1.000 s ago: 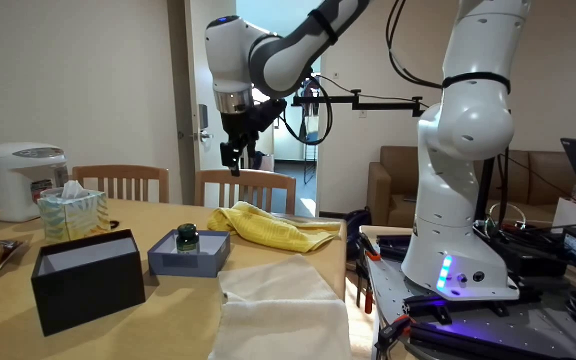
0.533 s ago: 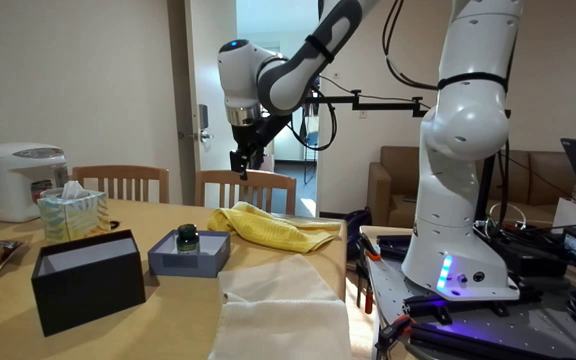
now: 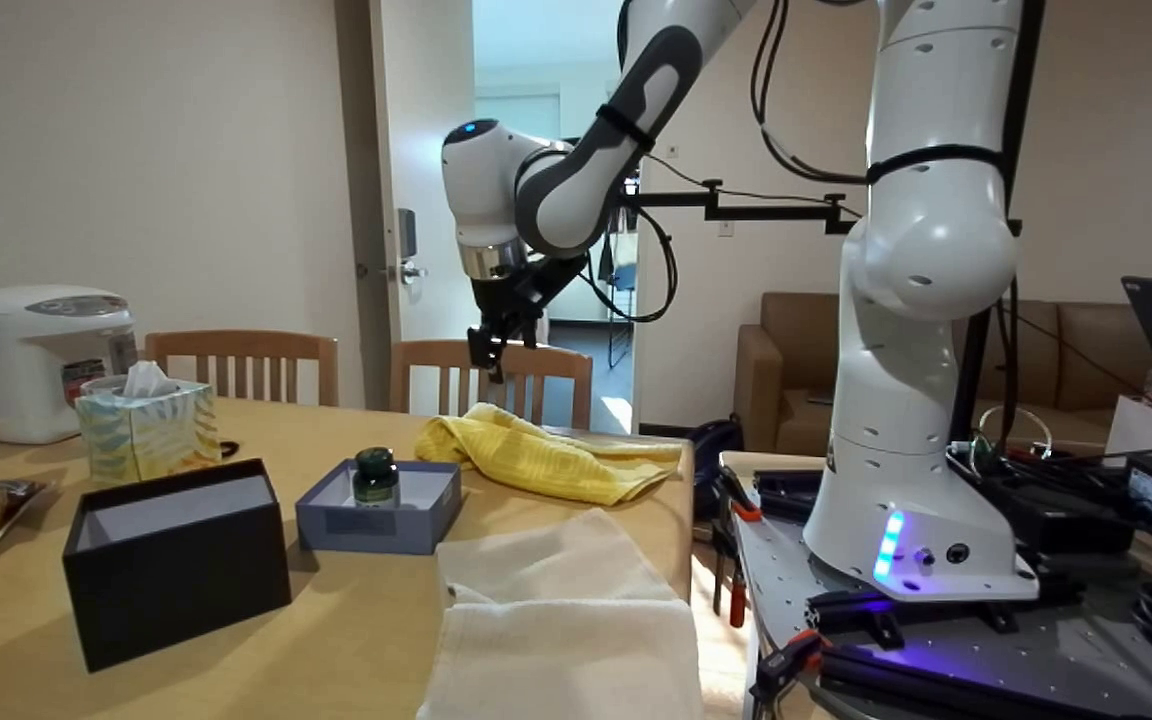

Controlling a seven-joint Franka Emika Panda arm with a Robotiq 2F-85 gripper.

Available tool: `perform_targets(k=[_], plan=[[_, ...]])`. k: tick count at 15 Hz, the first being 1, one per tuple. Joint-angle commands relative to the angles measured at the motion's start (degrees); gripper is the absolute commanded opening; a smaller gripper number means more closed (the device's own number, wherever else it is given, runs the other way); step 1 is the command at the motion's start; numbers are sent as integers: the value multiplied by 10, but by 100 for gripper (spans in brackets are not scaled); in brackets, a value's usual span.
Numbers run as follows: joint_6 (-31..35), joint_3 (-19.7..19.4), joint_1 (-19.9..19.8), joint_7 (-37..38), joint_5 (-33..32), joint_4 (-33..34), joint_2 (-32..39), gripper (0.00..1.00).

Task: Unfold the towel slightly on the table

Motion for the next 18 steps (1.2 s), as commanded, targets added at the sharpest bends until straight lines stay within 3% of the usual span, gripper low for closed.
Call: perform_targets(k=[1,4,7,9,18], plan=[[-3,-3,3,-26,13,11,9,100],[67,-8,-1,-82,27,27,39,100],[139,-13,-9,-202,137,41,83,100],[133,-15,-10,-270,205,57,111,100],[54,-76,14,-228,162,98,142,100]])
